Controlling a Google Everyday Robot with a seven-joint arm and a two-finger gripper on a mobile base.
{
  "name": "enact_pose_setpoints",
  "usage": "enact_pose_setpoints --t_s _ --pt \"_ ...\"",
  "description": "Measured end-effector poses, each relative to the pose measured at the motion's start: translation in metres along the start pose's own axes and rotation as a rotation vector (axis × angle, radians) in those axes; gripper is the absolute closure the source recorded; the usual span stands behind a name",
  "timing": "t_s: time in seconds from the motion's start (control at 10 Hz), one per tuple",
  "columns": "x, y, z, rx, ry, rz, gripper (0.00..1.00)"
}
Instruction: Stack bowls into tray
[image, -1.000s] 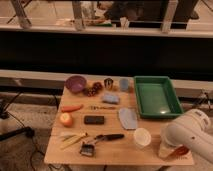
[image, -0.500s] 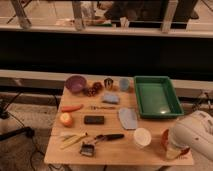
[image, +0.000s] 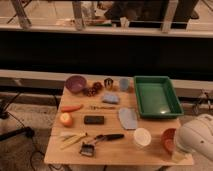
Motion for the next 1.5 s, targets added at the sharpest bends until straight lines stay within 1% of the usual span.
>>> enact_pose_setpoints --t_s 0.3,0.5,0.8,1.0,1.1,1.4,1.5 --pt "0.001 0.013 0.007 -0.035 -0.004 0.011 0.2" --pt "-0.007 0.023 0.019 -0.066 -0.006 0.008 0.2" --pt "-0.016 0.031 0.029 -0.09 -0.001 0.008 0.2" --pt "-0.019 0.032 0.036 -0.099 0.0 0.019 0.2" --pt "-0.019 0.03 0.04 -0.102 0.0 0.037 0.2" --pt "-0.013 0.02 0.049 -0.106 -0.004 0.073 0.2" --pt "-0.01 0.018 0.052 -0.108 -0.006 0.081 0.22"
